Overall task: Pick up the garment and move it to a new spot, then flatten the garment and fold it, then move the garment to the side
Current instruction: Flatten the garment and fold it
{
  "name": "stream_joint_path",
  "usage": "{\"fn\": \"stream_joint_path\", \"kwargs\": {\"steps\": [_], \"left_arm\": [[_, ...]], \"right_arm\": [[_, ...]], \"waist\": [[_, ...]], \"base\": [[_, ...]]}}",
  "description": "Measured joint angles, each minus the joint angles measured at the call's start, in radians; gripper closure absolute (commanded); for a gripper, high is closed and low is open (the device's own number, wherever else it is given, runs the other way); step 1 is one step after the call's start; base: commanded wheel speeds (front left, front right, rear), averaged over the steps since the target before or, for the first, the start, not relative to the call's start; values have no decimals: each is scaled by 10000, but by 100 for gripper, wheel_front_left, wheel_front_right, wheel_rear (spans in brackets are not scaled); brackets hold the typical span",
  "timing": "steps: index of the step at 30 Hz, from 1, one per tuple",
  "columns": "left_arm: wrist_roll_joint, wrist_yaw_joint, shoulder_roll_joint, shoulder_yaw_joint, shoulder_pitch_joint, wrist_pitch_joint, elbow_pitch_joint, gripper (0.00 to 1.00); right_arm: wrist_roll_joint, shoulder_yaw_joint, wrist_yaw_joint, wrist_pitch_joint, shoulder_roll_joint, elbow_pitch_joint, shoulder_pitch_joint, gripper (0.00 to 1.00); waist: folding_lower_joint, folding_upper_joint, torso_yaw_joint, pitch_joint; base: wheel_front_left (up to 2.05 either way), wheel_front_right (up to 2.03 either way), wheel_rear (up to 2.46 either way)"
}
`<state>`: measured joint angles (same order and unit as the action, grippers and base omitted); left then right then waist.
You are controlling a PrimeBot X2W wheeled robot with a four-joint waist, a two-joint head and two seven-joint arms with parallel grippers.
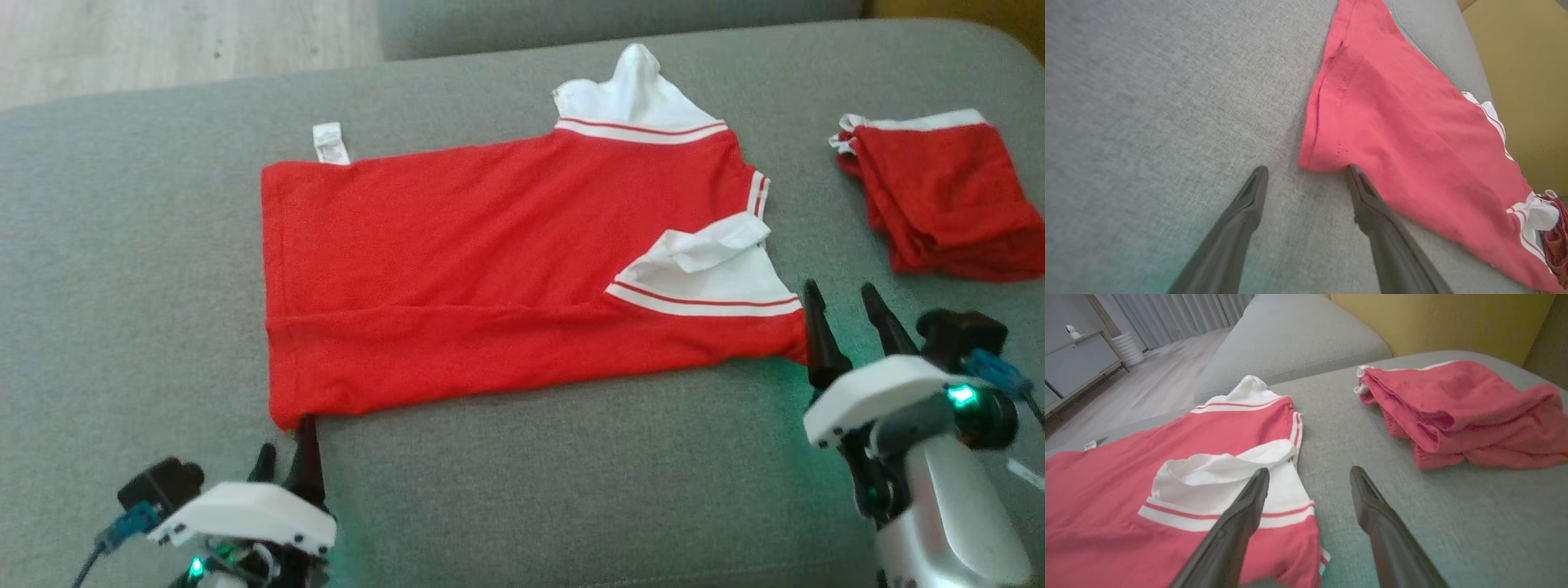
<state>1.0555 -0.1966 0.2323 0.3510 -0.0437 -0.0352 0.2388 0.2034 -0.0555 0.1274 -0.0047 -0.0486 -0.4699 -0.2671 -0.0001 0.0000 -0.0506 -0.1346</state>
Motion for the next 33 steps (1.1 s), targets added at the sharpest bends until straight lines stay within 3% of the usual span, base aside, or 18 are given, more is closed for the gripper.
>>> {"fn": "stream_joint_path", "kwargs": {"steps": [7, 15, 24, 25, 27, 28, 29, 30, 33], "left_arm": [[359, 291, -169, -276, -614, 8, 209, 0], [543, 566, -267, -236, -729, -165, 69, 0], [554, 506, -288, -234, -723, -180, -349, 0], [552, 435, -291, -251, -726, -121, -318, 5], [554, 414, -291, -276, -730, -102, -213, 55], [552, 414, -291, -282, -737, -75, -146, 69], [550, 414, -291, -282, -752, -73, -75, 95], [550, 414, -293, -282, -769, -61, -13, 100], [548, 424, -320, -284, -839, 33, 100, 100]], "right_arm": [[155, -140, 0, 677, 15, 1051, 899, 0], [171, -157, 0, 920, 25, 1329, 997, 0], [171, -176, 0, 932, 25, 1336, 995, 0], [171, -161, 0, 936, 25, 1335, 992, 0], [173, -125, 0, 1053, 25, 1275, 971, 0], [174, -115, 0, 1089, 27, 1183, 946, 0], [199, -115, 0, 1120, 27, 1087, 933, 0], [251, -117, 0, 1124, 25, 978, 924, 0], [257, -88, 0, 1166, 25, 631, 884, 0]], "waist": [[2, 0, -190, -379], [2, 0, -159, -580], [2, 0, -57, -693], [2, 0, -66, -709], [1, 0, -89, -750], [2, 0, -104, -774], [2, 0, -119, -796], [2, 0, -130, -816], [2, 0, -131, -869]], "base": [[0, 0, 0], [0, 0, 0], [0, 0, 0], [0, 0, 0], [0, 0, 0], [0, 0, 0], [0, 0, 0], [0, 0, 0], [0, 0, 0]]}}
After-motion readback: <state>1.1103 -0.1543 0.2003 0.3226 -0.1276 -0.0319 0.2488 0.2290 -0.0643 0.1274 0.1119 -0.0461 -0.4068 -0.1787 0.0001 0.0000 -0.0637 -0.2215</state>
